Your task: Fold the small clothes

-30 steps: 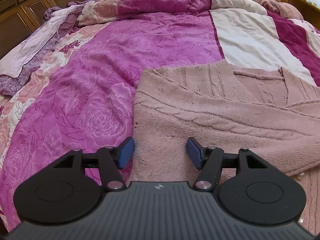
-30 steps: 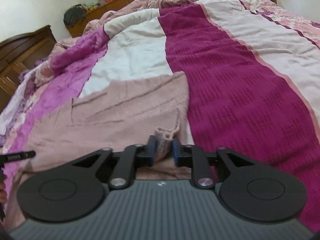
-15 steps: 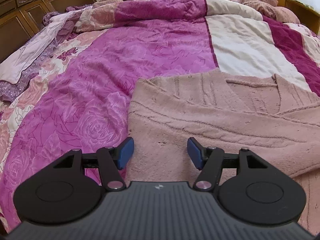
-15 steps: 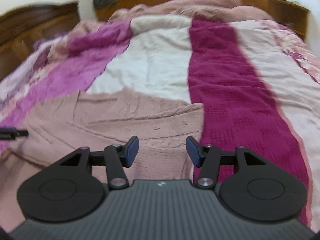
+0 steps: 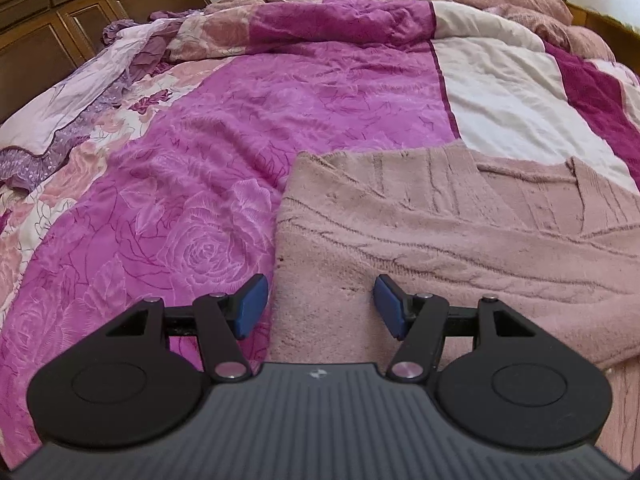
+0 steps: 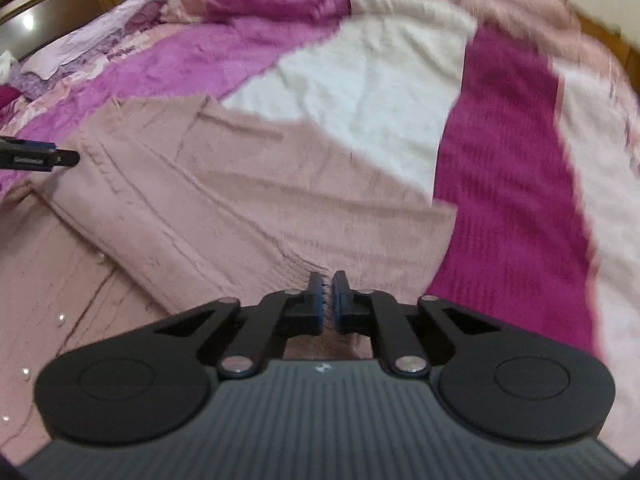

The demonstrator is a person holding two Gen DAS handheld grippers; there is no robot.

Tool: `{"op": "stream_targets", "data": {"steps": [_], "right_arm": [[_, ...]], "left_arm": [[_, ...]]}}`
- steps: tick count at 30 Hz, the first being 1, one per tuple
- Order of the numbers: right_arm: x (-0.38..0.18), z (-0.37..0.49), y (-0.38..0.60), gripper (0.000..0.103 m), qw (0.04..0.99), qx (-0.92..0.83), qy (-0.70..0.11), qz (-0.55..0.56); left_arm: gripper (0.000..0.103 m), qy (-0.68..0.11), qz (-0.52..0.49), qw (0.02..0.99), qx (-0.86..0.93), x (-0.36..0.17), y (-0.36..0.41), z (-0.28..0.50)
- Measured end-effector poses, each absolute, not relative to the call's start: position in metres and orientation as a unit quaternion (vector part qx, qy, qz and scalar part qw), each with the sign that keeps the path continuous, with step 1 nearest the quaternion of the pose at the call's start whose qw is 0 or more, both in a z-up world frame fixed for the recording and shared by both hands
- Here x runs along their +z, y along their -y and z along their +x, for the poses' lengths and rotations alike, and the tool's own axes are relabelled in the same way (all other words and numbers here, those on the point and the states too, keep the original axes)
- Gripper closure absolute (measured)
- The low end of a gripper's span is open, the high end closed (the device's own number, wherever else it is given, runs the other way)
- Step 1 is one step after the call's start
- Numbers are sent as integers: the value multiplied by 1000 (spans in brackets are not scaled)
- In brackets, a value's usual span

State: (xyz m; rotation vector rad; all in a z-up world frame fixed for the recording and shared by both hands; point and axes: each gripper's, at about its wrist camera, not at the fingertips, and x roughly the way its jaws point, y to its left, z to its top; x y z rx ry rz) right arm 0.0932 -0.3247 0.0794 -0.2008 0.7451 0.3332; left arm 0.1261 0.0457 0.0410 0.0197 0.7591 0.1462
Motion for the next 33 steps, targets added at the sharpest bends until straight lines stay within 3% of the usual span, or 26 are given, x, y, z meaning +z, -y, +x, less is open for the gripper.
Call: {"op": "stream_targets", "data": {"steps": [3, 11, 12, 14, 16, 33], "right_arm": [[86, 98, 326, 95, 928, 127, -333, -107], [38, 124, 322, 90, 918, 87, -377, -91], [39, 123, 322, 86, 921, 78, -373, -85], [47, 118, 326, 63, 926, 57, -367, -69], [58, 107, 332, 53, 935, 42, -349, -46], [58, 54, 358, 52, 918, 38, -367, 143]], "left_arm": [[36, -361, -7, 929, 81, 38, -49, 129], [36, -342, -27, 935, 94, 29, -50, 135], [36, -340, -23, 936, 92, 29, -50, 135], [34, -339, -17, 936, 89, 29, -51, 136], [34, -340, -22, 936, 87, 29, -53, 137], [34, -331, -11, 944, 3, 69, 0, 133]]}}
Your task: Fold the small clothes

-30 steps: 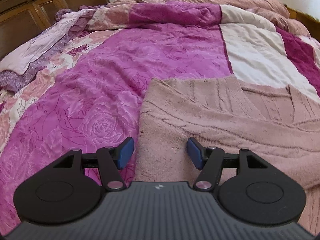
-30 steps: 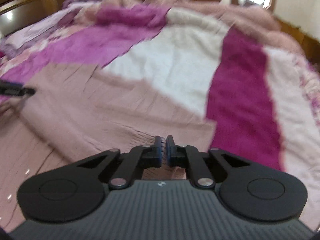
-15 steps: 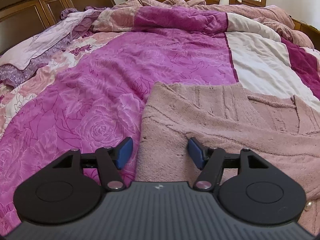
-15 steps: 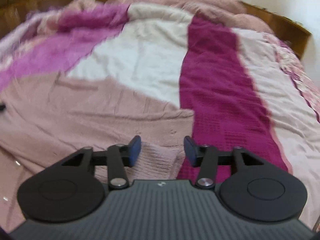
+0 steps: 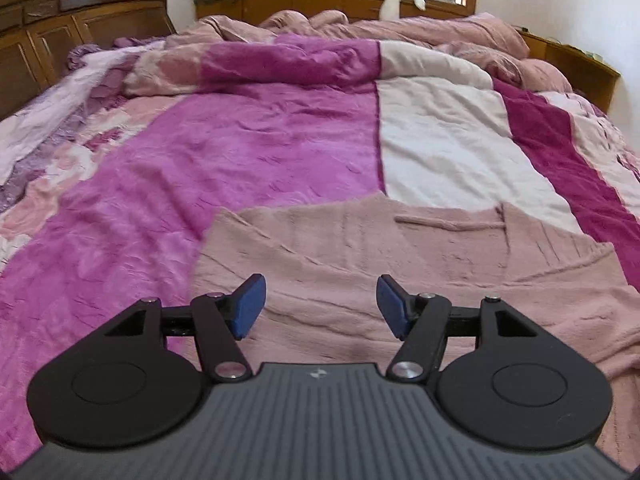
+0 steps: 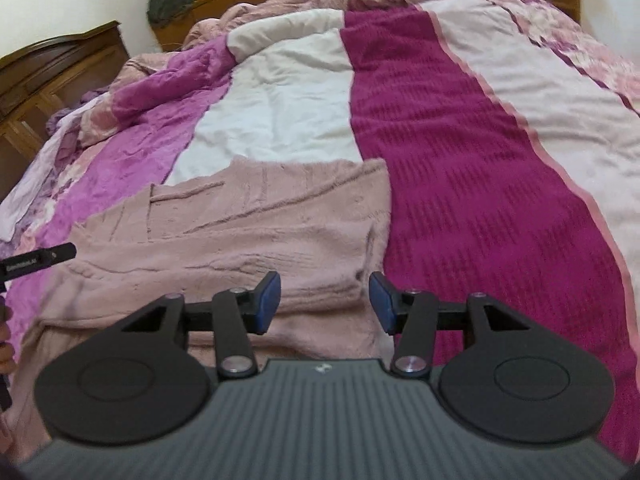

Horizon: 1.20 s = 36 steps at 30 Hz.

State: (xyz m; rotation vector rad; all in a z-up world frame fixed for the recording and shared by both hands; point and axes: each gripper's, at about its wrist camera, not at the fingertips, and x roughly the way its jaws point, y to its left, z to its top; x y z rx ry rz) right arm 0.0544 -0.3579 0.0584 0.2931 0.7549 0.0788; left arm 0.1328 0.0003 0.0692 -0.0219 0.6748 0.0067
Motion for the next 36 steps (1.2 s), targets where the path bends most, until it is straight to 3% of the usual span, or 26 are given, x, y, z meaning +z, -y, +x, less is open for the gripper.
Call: {"op": "stream_targets", "data": {"steps": [7, 27, 28, 29, 36], "right_arm": [[54, 47, 370, 52, 912, 51, -363, 187], [38, 67, 372, 50, 891, 48, -371, 259], [37, 67, 373, 56, 890, 44, -370, 262], [38, 66, 373, 86, 892, 34, -365, 264], [46, 45, 387, 90, 894, 27, -352, 276]], "left_arm": [[34, -389, -16, 921, 8, 38, 4, 140], [34, -381, 6, 925, 10, 33, 6, 141], [34, -380, 7, 925, 10, 33, 7, 141], [34, -380, 9, 925, 11, 33, 8, 141], [33, -380, 19, 925, 8, 31, 9, 143]]}}
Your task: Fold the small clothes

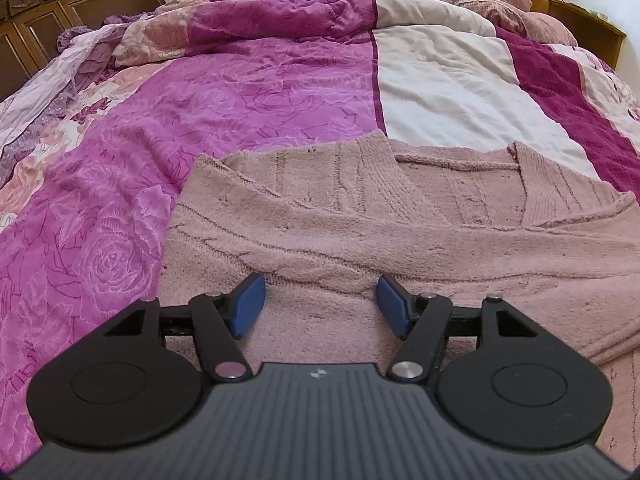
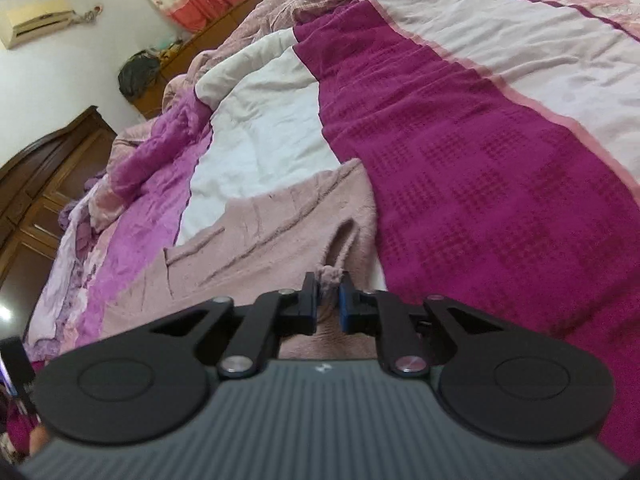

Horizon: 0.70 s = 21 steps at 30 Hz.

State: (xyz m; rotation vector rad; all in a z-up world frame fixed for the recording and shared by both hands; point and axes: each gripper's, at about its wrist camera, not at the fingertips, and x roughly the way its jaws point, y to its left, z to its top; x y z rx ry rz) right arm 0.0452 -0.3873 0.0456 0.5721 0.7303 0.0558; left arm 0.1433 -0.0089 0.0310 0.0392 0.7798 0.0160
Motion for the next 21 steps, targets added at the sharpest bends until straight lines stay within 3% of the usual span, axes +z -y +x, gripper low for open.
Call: {"op": "stream_targets", "data": {"steps": [6, 10, 13, 21], "right_arm": [[37, 51, 379, 85, 897, 44, -379, 221], [61, 43, 370, 67, 924, 14, -347, 162], [80, 35, 360, 59, 946, 2, -300, 122], [56, 64, 337, 60, 936, 56, -329, 117]], "left_arm": [[31, -375, 38, 926, 7, 28, 13, 146], [31, -376, 31, 926, 6, 38, 8, 141], [31, -367, 28, 930, 8, 47, 2, 130], [31, -383, 27, 923, 24, 38, -9, 121]]}}
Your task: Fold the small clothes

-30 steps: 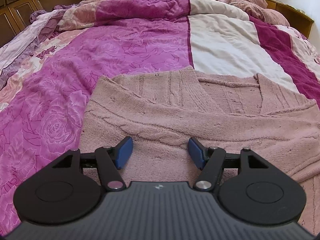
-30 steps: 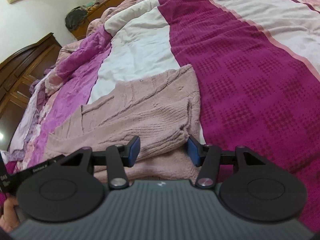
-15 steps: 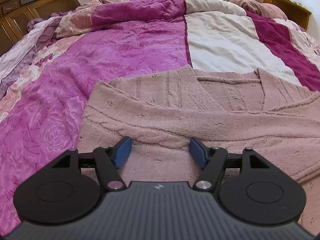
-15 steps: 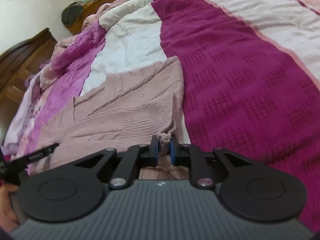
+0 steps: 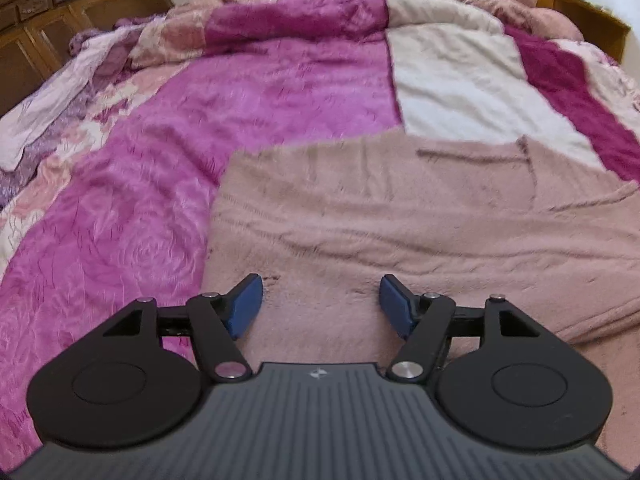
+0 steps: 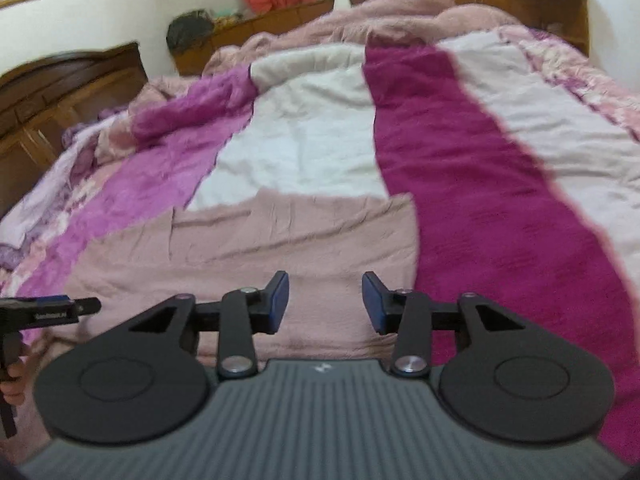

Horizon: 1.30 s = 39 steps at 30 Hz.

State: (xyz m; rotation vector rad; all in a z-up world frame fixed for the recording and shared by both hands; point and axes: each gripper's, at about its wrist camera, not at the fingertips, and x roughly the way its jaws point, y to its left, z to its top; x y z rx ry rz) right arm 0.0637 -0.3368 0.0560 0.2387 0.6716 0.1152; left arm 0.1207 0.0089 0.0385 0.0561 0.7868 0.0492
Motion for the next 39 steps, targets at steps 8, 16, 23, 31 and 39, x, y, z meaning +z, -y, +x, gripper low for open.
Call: {"op": "stream_targets", "data": {"steps": [8, 16, 23, 31, 39], "right_arm": [[38, 69, 332, 61, 930, 53, -348, 111], [71, 42, 341, 50, 936, 51, -316, 149], [100, 13, 338, 49, 935, 82, -301, 166], [124, -25, 322, 49, 934, 123, -302, 147], [125, -58, 307, 45, 930, 140, -317, 120]], "left_arm": [[31, -375, 24, 927, 13, 35, -14, 121], [31, -367, 7, 930, 19, 60, -23, 99], [31, -350, 1, 937, 8, 97, -27, 63], [31, -349, 19, 937, -16, 123, -21, 18], [31, -352, 42, 934, -36, 126, -15, -32]]}}
